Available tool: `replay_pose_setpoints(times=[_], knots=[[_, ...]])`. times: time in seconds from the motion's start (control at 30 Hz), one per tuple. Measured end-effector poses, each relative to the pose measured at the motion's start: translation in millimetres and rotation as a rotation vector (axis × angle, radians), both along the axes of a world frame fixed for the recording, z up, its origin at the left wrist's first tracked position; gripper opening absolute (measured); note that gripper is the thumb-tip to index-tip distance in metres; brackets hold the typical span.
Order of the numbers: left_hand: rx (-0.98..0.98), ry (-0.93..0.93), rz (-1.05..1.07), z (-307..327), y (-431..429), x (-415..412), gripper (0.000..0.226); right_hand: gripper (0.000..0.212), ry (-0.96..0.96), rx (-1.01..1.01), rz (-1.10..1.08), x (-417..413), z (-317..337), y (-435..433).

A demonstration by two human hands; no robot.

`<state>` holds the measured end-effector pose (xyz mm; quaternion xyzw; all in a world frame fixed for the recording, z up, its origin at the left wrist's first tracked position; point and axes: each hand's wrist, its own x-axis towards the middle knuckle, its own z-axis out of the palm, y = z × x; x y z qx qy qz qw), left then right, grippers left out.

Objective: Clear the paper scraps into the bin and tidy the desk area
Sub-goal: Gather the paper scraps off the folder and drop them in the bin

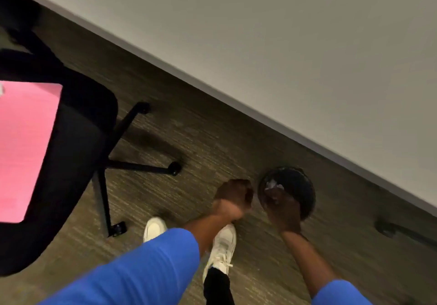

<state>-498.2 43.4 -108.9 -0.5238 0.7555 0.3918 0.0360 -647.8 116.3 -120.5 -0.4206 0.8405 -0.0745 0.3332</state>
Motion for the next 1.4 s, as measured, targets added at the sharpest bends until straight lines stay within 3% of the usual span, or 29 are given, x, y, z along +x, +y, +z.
replay_pose_setpoints(times=[0.2,0.37,0.47,0.83,0.93,1.17,1.4], knots=[[-0.044,-0.066,0.191,34,-22,104,0.020,0.016,-0.145,-0.003,0.041,87,37,-58],[-0.124,-0.058,0.377,70,-48,195,0.017,0.024,-0.300,-0.036,0.217,155,61,-106],[-0.160,-0.082,0.442,88,-63,252,0.019,0.015,-0.307,-0.051,0.326,201,74,-137],[-0.407,-0.180,0.873,127,-105,429,0.017,0.042,-0.250,-0.323,0.656,367,118,-230],[-0.488,-0.272,1.027,131,-118,476,0.030,0.059,-0.243,-0.341,0.780,409,124,-254],[-0.376,-0.469,1.301,124,-151,564,0.100,0.092,-0.124,-0.275,0.947,502,130,-314],[-0.230,-0.452,1.392,106,-187,603,0.129,0.099,-0.008,-0.346,0.984,573,120,-344]])
